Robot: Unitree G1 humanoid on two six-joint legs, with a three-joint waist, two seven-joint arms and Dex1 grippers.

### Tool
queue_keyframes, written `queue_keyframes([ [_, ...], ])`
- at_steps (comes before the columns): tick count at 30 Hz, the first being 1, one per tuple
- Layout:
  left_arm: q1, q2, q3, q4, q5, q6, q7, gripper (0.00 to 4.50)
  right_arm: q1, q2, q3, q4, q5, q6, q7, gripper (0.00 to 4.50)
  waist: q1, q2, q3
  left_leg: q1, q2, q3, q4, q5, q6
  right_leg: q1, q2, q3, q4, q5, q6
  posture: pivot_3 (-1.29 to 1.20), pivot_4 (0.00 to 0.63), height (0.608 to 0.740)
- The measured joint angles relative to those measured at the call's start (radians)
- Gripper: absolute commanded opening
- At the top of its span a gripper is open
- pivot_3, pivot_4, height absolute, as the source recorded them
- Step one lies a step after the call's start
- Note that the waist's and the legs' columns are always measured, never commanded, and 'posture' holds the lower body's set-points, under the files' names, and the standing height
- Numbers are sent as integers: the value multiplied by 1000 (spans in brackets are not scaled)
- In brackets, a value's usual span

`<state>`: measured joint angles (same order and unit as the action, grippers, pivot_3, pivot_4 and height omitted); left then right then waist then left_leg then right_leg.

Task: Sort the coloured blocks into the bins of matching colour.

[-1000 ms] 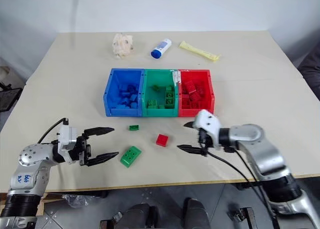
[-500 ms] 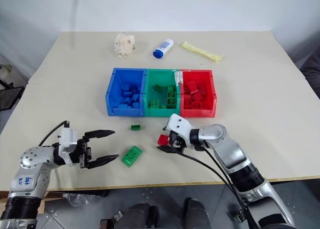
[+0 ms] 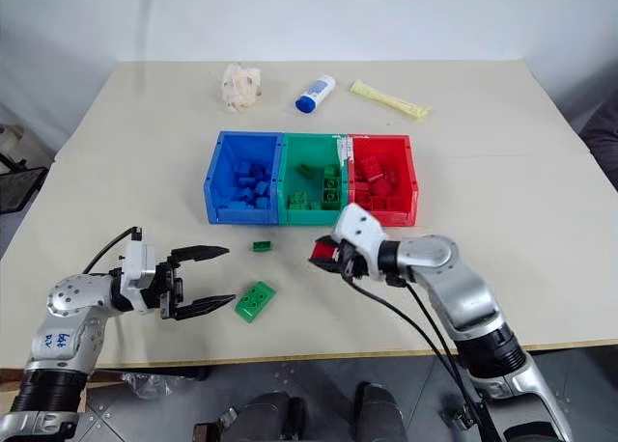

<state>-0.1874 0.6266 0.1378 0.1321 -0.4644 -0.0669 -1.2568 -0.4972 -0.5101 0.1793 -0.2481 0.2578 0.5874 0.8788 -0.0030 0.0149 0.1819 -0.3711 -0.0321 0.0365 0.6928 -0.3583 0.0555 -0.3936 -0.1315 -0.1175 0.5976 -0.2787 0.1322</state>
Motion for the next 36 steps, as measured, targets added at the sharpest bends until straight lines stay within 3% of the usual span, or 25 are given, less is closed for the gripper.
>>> queue_keyframes([
  [6,-41,-7,-16,38,7,1,2,4500,-187,-59,-189,203,-10,-52,-95,1443,0,0,0,0,-1,0,0,0,1,0,0,0,1,0,0,0,150,740],
  [10,-70,-23,-42,58,20,2,3,4500,-233,-70,-183,377,-51,-161,-87,1443,-4,0,0,0,0,1,-2,0,1,-1,0,-1,1,0,0,0,150,740],
  [11,-84,-26,-44,71,22,2,3,4500,-239,-70,-179,414,-59,-185,-81,2218,-4,0,0,0,0,1,-2,1,1,-1,0,-1,1,0,0,0,150,740],
  [18,-136,-31,-62,114,45,15,26,4500,-291,-71,-177,512,-80,-290,-35,4489,-4,1,0,0,0,2,-1,1,2,-1,0,-1,1,0,0,0,150,740],
  [28,-105,-6,-70,28,69,141,115,4500,-199,-129,-185,463,-29,-341,125,4489,-1,1,0,0,0,1,0,1,2,0,0,-1,1,0,0,0,150,740],
  [36,173,65,46,-217,34,255,190,4500,-55,-176,-181,412,79,-422,390,4489,-3,2,1,1,1,1,0,1,1,2,-2,7,-2,0,0,0,150,740],
])
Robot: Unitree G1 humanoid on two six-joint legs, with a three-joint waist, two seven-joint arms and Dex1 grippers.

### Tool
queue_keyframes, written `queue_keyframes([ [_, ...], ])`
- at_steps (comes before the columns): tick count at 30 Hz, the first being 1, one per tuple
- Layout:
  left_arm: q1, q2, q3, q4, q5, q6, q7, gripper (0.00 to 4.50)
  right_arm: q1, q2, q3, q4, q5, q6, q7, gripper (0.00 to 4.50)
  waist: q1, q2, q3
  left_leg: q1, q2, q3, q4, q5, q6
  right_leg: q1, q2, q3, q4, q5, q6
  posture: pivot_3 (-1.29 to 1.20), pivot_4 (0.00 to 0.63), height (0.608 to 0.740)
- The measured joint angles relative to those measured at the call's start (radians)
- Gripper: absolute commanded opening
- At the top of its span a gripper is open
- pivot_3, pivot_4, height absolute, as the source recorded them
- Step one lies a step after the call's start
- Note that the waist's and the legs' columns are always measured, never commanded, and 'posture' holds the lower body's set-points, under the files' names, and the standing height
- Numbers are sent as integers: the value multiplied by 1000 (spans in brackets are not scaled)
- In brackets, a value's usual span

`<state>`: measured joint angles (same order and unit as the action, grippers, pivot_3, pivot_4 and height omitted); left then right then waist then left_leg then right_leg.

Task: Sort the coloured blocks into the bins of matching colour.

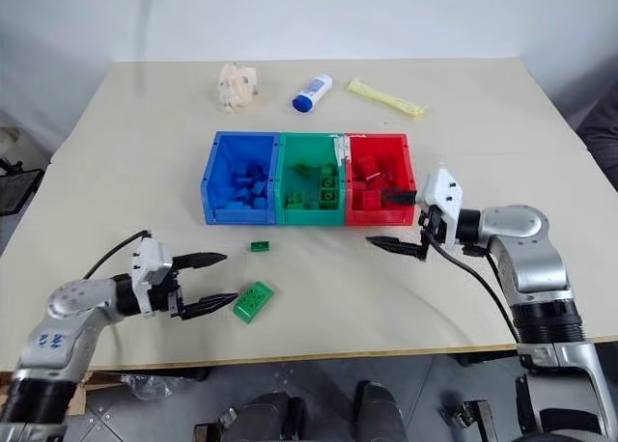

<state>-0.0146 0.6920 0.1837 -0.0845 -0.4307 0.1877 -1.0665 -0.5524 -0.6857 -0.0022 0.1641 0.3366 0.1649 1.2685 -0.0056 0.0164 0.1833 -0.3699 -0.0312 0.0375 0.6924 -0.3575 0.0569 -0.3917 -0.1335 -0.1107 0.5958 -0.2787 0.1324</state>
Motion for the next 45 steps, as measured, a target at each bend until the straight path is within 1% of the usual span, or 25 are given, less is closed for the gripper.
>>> queue_keyframes([
  [4,171,-4,97,-71,-13,-63,-1,4500,22,6,2,-2,20,-17,45,4489,1,0,0,-1,2,-1,0,-1,-2,0,-2,2,-2,0,0,0,150,740],
  [6,234,-6,141,-99,-20,-92,-4,4500,47,7,4,-6,42,-15,78,4489,7,1,1,-1,2,-2,-1,-1,-3,0,-2,1,-3,0,0,0,150,740],
  [8,268,-6,170,-121,-32,-106,-1,4500,63,7,9,-9,61,-12,115,4489,9,2,1,-1,2,-2,0,-1,-3,0,-3,1,-3,0,0,0,150,740],
  [12,340,-14,195,-232,-36,-97,45,4500,67,7,11,-15,82,-22,182,4489,2,2,1,0,2,-1,0,-1,-3,0,-3,2,-3,0,0,0,150,740],
  [16,359,-62,188,-340,-26,-65,150,4500,58,7,21,-5,81,-29,187,4489,4,2,1,0,2,-1,0,-2,-3,0,-3,2,-3,0,-1,0,150,740],
  [18,354,-84,151,-390,-1,-46,211,4500,52,7,23,-4,80,-29,183,4489,5,2,1,0,2,-1,0,-2,-3,0,-3,3,-3,0,-1,0,150,740],
  [20,345,-102,87,-421,25,-27,246,4500,51,7,23,-5,80,-29,178,4489,6,2,1,0,2,-1,0,-2,-3,0,-3,2,-3,0,-1,0,150,740],
  [24,298,-122,-30,-424,100,-7,302,4500,56,7,27,-8,69,-30,151,4489,6,2,1,0,2,-1,0,-2,-3,0,-2,2,-2,0,-1,0,150,740],
  [28,236,-158,-156,-423,153,21,343,4500,82,7,27,-62,70,-25,122,4489,7,2,1,-1,2,-1,0,-2,-3,0,-2,3,-2,0,-1,0,150,740],
  [32,209,-170,-196,-415,197,71,399,4500,118,6,24,-95,71,-10,95,4489,7,2,1,-1,2,-1,0,-1,-3,0,-1,3,-2,0,-1,0,150,740],
  [35,176,-165,-225,-408,228,143,431,4500,148,5,10,-136,80,2,66,4489,10,2,1,-1,2,0,1,-1,-3,0,-1,3,-2,0,-1,0,150,740],
  [38,145,-150,-242,-415,241,221,445,3885,166,0,-9,-167,87,13,42,4500,14,2,1,0,2,-1,1,-1,-3,0,-1,3,-2,0,-1,0,150,740],
  [45,108,-126,-254,-423,240,267,441,1747,187,-7,-11,-183,90,17,20,4500,17,2,1,0,2,0,1,-1,-3,0,-1,3,-2,0,-1,0,150,740],
])
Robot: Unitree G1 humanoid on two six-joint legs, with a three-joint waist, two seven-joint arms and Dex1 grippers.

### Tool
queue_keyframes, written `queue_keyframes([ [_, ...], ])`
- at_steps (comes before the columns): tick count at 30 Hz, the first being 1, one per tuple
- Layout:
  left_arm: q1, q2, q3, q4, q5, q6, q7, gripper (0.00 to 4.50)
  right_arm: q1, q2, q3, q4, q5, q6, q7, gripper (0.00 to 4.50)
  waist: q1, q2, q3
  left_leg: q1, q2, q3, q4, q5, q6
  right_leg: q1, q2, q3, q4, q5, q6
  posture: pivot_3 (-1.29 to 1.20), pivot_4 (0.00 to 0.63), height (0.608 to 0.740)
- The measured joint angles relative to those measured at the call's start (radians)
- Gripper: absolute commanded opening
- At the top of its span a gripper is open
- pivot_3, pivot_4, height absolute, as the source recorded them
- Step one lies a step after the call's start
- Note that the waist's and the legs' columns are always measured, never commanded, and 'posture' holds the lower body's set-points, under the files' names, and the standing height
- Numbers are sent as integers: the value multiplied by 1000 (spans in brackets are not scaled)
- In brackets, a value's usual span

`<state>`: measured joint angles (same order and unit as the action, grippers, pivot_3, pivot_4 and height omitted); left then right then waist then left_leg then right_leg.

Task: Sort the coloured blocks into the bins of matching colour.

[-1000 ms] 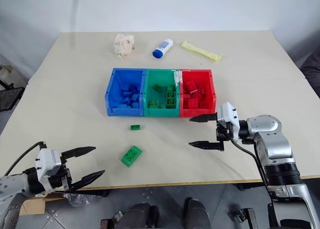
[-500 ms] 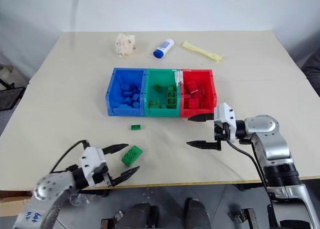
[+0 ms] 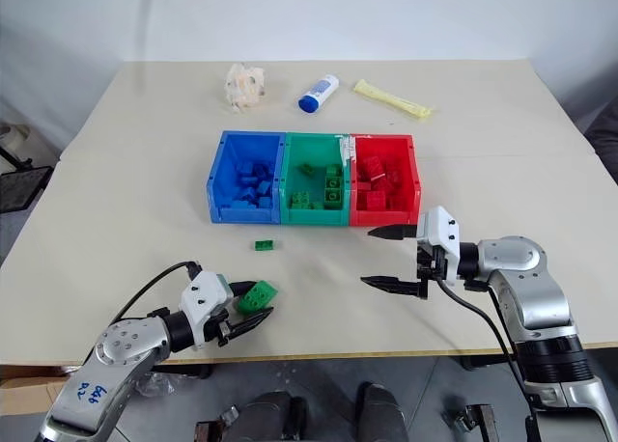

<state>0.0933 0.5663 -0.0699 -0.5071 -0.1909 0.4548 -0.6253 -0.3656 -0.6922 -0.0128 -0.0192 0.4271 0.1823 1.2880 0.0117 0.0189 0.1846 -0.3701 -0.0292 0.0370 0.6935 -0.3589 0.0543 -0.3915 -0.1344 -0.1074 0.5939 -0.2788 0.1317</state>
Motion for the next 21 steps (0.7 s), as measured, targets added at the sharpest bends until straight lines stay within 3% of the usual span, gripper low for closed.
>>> queue_keyframes([
  [1,-1,-1,-1,0,-2,-1,-2,1491,1,-2,-2,-3,0,0,-4,4500,1,0,0,0,0,0,0,0,0,0,0,0,0,0,0,0,150,740],
  [8,-38,-38,-14,23,-30,-10,-24,1490,30,-8,-41,-19,5,0,-39,4500,14,0,0,-1,0,0,2,0,0,0,0,0,0,0,0,0,150,740],
  [15,-395,-217,-43,221,-21,-64,43,1490,84,-8,-139,-100,70,36,-117,4500,25,0,0,-1,-3,0,4,1,1,0,3,-1,4,0,1,0,150,740],
  [18,-591,-314,-65,412,18,-136,83,1490,136,-5,-156,-153,71,43,-174,4500,38,-1,0,-2,-4,2,5,1,2,-1,4,-8,5,1,1,0,150,740],
  [21,-686,-360,-70,520,43,-208,103,1490,164,1,-160,-211,83,53,-213,4500,37,-1,0,-1,-4,3,4,1,3,-1,3,-8,5,1,2,0,150,740],
])
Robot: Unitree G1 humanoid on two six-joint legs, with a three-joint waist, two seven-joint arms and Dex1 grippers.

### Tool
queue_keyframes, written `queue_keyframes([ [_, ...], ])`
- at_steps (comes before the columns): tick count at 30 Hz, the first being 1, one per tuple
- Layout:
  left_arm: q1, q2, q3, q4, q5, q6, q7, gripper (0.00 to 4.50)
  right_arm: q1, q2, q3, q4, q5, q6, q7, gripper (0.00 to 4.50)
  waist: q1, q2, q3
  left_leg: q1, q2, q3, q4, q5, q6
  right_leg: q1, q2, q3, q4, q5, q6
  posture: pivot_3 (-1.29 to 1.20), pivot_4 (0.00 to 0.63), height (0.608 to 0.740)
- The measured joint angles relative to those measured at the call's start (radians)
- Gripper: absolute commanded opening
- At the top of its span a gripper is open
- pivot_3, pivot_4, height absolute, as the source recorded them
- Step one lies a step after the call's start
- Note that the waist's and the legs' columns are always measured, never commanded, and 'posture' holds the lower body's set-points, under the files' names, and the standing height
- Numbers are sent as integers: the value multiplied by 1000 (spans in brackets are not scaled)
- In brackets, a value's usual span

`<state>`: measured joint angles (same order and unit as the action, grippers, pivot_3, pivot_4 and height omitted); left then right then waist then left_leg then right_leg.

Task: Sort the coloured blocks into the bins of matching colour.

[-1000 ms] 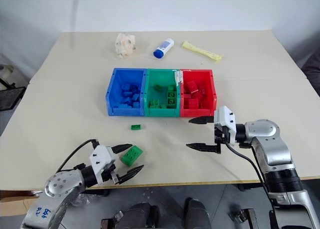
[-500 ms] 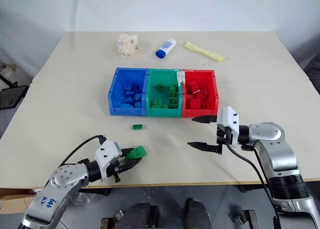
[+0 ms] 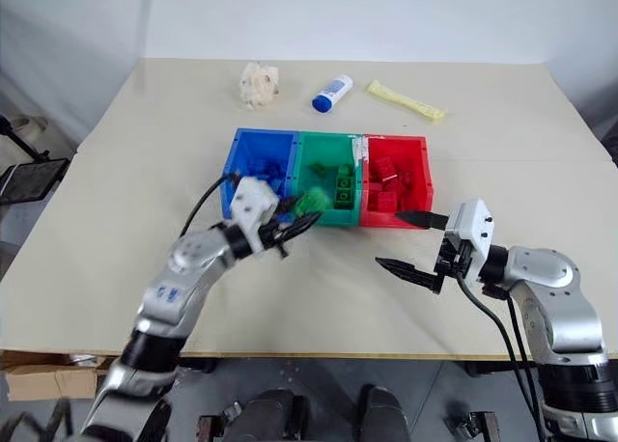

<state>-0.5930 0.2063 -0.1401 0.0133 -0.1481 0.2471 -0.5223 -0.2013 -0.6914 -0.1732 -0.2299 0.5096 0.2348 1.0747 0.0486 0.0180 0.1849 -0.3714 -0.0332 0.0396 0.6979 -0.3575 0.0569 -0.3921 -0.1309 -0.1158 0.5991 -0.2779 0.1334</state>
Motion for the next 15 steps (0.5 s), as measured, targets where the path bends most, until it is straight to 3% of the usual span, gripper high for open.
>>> queue_keyframes([
  [2,-76,-38,-4,130,25,-70,14,1490,45,4,-26,-38,10,8,-36,4500,3,-1,1,0,0,0,0,0,0,0,1,-1,0,0,0,0,150,740],
  [3,-100,-48,-4,173,35,-94,23,2205,57,6,-32,-50,12,8,-48,4500,4,-1,1,-1,0,0,0,0,1,0,0,-1,0,0,0,0,150,740],
  [10,-163,-58,6,277,53,-154,28,4290,100,4,-53,-92,24,13,-95,4500,2,-1,1,0,0,0,0,1,1,0,0,-1,-1,0,0,0,150,740],
  [11,-158,-43,7,268,51,-152,15,4469,98,2,-53,-92,25,12,-95,4500,2,-1,1,0,0,0,0,1,1,0,0,-1,-1,0,0,0,150,740],
  [15,-94,31,30,183,25,-111,-45,4469,74,-3,-47,-72,25,12,-84,4500,-5,-1,1,0,1,0,0,1,1,0,0,-1,0,0,0,0,150,740],
])
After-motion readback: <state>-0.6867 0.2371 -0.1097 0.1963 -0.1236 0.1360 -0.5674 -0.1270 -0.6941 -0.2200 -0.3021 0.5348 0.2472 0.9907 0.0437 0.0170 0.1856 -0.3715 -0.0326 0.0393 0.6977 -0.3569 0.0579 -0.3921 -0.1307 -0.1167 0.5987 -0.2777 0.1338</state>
